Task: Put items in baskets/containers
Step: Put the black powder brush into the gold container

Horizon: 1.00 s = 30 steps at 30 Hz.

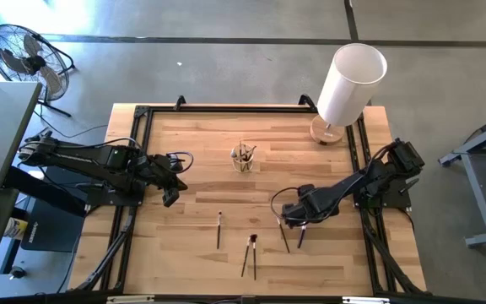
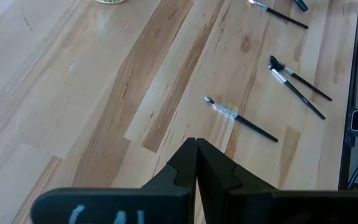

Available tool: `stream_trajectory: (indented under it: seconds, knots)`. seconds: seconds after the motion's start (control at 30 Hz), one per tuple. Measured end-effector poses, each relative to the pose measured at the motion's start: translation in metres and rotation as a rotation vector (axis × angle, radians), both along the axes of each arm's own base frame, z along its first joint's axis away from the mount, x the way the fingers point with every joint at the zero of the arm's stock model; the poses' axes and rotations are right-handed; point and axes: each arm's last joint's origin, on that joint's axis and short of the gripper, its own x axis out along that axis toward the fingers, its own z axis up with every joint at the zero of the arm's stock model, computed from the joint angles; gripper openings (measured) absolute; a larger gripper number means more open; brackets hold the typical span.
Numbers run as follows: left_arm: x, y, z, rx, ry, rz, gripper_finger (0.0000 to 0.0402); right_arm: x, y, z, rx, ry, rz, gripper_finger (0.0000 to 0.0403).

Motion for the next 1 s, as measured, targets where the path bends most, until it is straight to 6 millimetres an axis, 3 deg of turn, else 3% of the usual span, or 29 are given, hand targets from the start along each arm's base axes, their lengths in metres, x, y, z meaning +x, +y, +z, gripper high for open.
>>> stream_trajectory:
  seconds: [0.2, 0.43, 0.63, 0.83, 1.0]
  knots:
    - [0.0, 0.0, 0.0, 0.0, 0.0, 0.0, 0.0003, 0.006, 0.001, 0.012, -0.103, -0.102, 0.087, 0.0005]
    - [0.004, 0.001, 0.004, 0.025, -0.057, 0.032, 0.0003, 0.006, -0.015, 0.063, -0.375, -0.371, 0.195, 0.0004]
    - [0.007, 0.003, 0.008, 0.07, -0.118, 0.126, 0.0006, 0.012, -0.05, 0.107, -0.573, -0.514, 0.384, 0.0003]
    - [0.014, 0.006, 0.011, 0.099, -0.178, 0.238, 0.0078, 0.037, -0.095, 0.139, -0.726, -0.721, 0.63, 0.0001]
    - [0.02, 0.007, 0.009, 0.11, -0.2, 0.339, 0.0153, 0.058, -0.132, 0.153, -0.961, -0.852, 0.831, 0.0001]
